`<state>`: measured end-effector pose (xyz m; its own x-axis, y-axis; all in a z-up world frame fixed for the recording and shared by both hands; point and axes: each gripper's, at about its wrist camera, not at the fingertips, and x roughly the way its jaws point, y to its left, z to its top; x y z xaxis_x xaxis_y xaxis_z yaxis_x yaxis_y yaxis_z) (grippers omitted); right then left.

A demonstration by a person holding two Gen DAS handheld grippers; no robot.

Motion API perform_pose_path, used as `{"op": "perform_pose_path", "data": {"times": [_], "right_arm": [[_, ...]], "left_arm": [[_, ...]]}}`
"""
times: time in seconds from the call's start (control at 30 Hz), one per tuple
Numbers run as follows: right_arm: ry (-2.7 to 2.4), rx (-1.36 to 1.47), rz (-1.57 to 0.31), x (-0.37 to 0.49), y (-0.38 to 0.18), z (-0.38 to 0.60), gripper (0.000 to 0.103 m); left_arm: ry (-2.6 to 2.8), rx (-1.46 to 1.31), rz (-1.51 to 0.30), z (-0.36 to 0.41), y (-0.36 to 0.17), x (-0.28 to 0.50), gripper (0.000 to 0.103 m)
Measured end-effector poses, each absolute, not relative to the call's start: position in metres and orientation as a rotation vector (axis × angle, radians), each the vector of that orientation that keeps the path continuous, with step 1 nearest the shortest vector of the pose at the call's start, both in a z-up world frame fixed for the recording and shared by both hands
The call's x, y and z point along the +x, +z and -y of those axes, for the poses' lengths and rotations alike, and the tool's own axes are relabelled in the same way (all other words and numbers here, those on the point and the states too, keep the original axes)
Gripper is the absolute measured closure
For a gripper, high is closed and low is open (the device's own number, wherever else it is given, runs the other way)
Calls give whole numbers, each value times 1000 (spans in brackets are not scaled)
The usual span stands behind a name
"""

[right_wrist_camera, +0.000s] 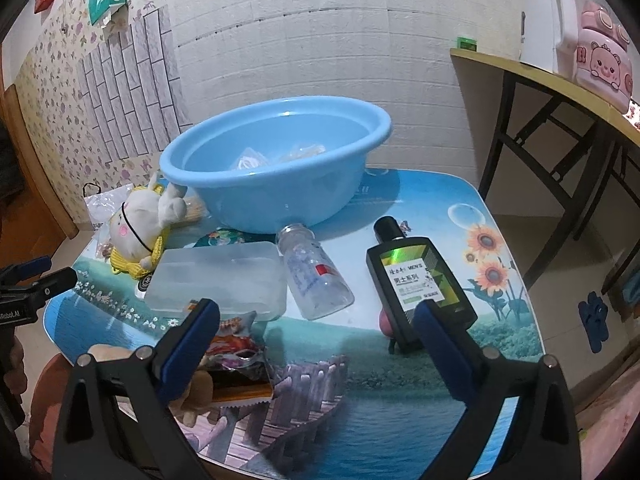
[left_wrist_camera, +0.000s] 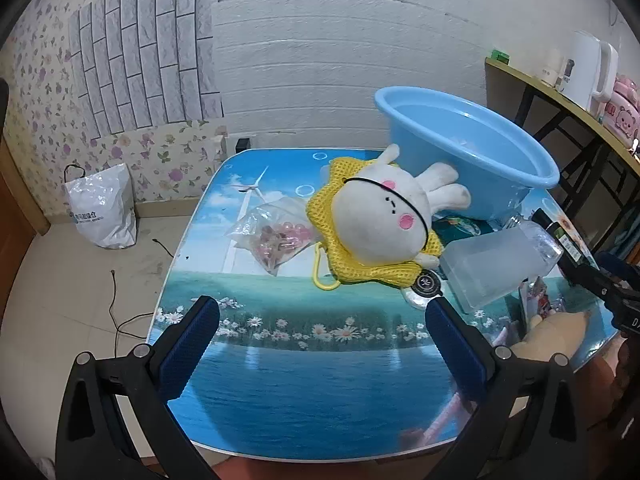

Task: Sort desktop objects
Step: 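Move both tools back over the table toward the remaining items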

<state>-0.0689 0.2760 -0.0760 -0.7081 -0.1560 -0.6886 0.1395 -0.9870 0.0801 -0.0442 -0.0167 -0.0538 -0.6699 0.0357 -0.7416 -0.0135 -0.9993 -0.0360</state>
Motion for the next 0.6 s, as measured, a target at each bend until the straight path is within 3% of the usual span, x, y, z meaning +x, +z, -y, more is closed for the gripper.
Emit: {"op": "perform_pose_path", "data": {"times": [0.6], "right_arm": [[-2828, 1156, 17, -79, -83, -299, 3]], "left_arm": [[2935, -1347, 11, 63, -69, -64, 0]]}}
